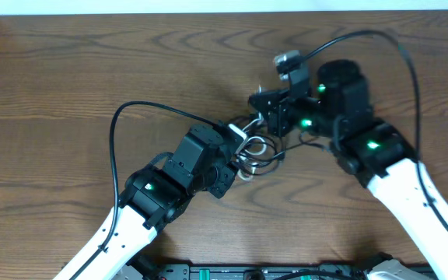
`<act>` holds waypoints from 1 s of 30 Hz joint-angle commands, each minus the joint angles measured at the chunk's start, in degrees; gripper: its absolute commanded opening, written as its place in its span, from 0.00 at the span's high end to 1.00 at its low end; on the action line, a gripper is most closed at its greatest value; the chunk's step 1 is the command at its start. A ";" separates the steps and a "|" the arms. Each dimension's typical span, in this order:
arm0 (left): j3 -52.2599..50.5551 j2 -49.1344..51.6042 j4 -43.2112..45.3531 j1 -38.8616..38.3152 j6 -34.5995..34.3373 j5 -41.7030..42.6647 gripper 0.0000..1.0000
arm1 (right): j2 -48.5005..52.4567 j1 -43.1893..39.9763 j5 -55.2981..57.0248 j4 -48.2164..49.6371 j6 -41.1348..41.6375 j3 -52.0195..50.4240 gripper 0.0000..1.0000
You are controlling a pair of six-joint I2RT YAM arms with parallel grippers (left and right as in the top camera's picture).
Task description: Untangle cables
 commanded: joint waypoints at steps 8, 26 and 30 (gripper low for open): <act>0.79 0.90 -0.42 -0.09 -0.11 0.72 0.53 | -9.42 0.24 6.23 -2.34 -6.54 12.33 0.99; 0.76 2.54 14.01 -0.09 -0.13 15.61 0.40 | -13.94 0.24 7.17 -6.03 -7.17 15.85 0.99; 0.76 2.58 17.66 -0.09 -0.09 15.65 0.34 | -14.05 0.26 7.15 -6.03 -7.15 15.85 0.99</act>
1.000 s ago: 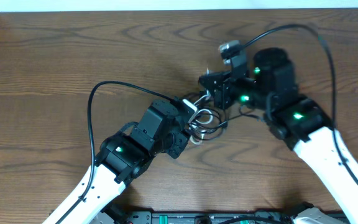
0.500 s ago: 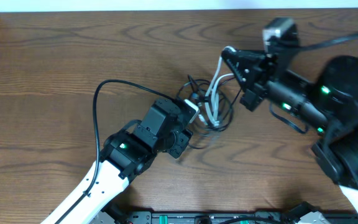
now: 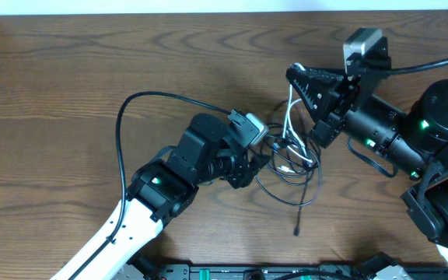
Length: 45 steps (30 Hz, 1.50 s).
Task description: Untangle cables
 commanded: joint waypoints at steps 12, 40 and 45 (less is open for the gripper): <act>0.76 7.06 7.06 -0.07 0.04 2.32 0.35 | -3.61 0.26 -1.27 0.02 -0.66 0.90 0.99; 0.76 17.53 5.66 -0.09 -0.02 2.16 0.43 | -6.56 0.24 5.51 -2.27 -1.53 0.90 0.99; 0.76 17.53 4.85 -0.09 0.00 2.16 0.43 | -6.62 0.24 20.31 -5.03 -1.49 0.90 0.99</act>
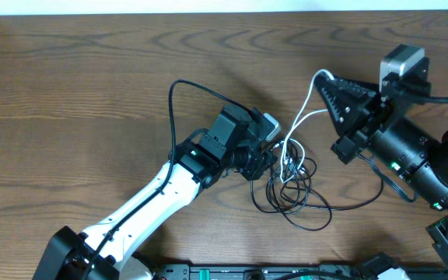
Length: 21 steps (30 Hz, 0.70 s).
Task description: Untangle cables
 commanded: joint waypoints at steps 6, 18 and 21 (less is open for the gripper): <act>0.76 0.15 -0.42 -0.09 -0.11 -0.02 0.42 | -0.79 0.24 17.18 -0.81 0.90 0.90 0.99; 0.76 0.24 1.77 -1.53 -0.26 3.54 0.33 | -0.63 -0.22 -17.09 7.72 -10.23 0.90 0.99; 0.76 0.24 1.44 -1.53 -0.26 3.54 0.33 | -0.61 -0.76 8.59 4.98 -7.98 0.90 0.99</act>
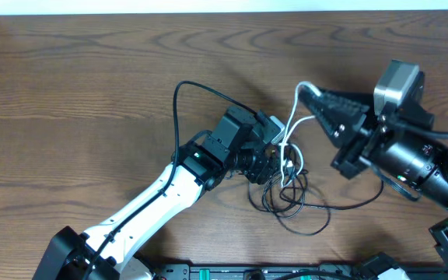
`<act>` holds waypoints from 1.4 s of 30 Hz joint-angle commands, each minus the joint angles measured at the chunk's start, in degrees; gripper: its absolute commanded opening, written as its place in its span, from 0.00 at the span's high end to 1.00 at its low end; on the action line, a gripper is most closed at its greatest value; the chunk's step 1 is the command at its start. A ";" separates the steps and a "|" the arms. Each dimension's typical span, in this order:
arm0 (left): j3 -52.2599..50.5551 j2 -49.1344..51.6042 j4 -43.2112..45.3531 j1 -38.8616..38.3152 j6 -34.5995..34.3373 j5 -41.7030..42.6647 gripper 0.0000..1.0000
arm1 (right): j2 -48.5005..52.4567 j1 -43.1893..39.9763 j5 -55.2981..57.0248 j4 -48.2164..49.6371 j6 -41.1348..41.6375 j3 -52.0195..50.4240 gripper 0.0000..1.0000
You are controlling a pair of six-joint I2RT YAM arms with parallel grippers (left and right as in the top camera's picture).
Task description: Untangle cables
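A tangle of black cable [295,208] lies in loops on the wooden table [92,85], right of centre. A white cable [289,128] rises out of it. My right gripper [305,90] is raised above the tangle and shut on the white cable's upper loop. My left gripper [275,158] reaches in from the lower left and sits at the top of the tangle, where the white cable enters it. It looks shut on the bundle, though its fingertips are mostly hidden under the wrist.
My left arm's own black lead [183,93] arches over the table behind its wrist. The right arm's bulk [411,152] fills the right side. The table's front edge with a rail [247,272] runs along the bottom.
My right gripper has moved a little left and toward the tangle with the white cable, which now bends more sharply. The left gripper has barely shifted. The black loops have drawn slightly closer together.
Both grippers first met over a compact knot at the table's middle. Then the right gripper stood farther right with white cable strands in it and the black loops had spread. Later it held the white cable farther right, while the left stayed at the tangle, as now.
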 commanded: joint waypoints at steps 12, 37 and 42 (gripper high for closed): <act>0.76 0.22 -0.92 -0.02 -0.22 1.05 0.33 | -5.60 -0.66 85.35 5.33 9.64 0.83 0.99; 0.76 0.22 -4.66 -0.02 -0.48 1.11 0.33 | 5.14 -0.59 21.14 7.67 13.75 0.79 0.99; 0.76 0.22 -5.60 -0.02 -0.46 1.11 0.33 | 12.61 -0.59 -0.61 13.27 9.97 0.81 0.99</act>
